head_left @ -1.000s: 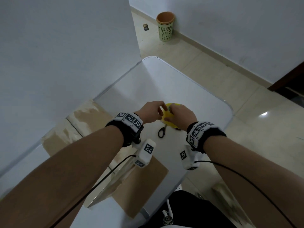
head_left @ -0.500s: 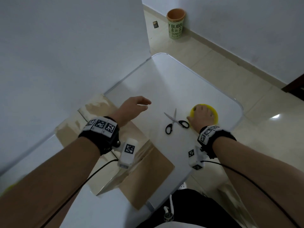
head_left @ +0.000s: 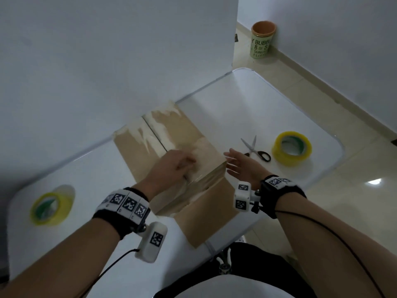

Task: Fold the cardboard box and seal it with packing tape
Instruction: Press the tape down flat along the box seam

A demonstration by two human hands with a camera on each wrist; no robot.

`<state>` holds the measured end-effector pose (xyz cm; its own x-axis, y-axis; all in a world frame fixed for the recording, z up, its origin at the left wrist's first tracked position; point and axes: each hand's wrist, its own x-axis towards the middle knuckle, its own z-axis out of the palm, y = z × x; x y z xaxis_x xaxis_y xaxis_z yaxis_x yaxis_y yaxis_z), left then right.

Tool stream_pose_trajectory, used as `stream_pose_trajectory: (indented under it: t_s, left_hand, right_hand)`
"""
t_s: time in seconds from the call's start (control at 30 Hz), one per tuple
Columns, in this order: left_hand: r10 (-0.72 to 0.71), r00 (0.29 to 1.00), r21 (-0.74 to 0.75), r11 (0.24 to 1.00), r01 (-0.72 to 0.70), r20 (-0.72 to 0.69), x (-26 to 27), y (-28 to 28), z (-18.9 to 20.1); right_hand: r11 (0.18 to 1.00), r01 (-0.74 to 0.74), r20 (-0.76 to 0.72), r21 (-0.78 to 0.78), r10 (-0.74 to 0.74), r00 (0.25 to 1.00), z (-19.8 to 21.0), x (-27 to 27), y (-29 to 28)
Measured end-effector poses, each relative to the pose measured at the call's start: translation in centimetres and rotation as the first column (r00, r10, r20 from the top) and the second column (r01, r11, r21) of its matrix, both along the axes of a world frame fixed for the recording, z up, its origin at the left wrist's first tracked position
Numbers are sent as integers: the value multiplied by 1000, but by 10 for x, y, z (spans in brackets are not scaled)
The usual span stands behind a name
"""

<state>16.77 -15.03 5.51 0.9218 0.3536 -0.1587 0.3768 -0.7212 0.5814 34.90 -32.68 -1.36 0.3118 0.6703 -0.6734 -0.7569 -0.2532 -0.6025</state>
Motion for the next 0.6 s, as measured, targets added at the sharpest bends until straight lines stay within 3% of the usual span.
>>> stream_pose_trajectory:
  t_s: [0.07, 0.13, 0.3, 0.43, 0.5, 0.6]
  left_hand:
    - [-104, 991, 51, 993, 108, -81, -9, -1, -14]
    - [-119, 982, 35, 991, 126, -149, -14, 2, -21]
    - [-116, 985, 35, 992, 121, -128, -33, 16, -31]
    - [-109, 992, -7, 994, 109, -59, -44, 18, -42]
    - [-104, 994, -17, 994, 104, -30, -43, 18, -42]
    - [-5, 999, -93, 996, 8, 41, -42, 18, -34]
  right_hand:
    - [998, 68, -17, 16, -68, 998, 1, -8, 3]
    - [992, 124, -6, 22, -124, 992, 1, -13, 4]
    - [970, 243, 176, 6, -240, 955, 1, -18, 7]
    - [968, 239, 361, -81, -195, 912, 6, -23, 10]
    - [954, 268, 519, -135, -162, 839, 10, -21, 12]
    - [916, 372, 749, -151, -140, 648, 23, -20, 16]
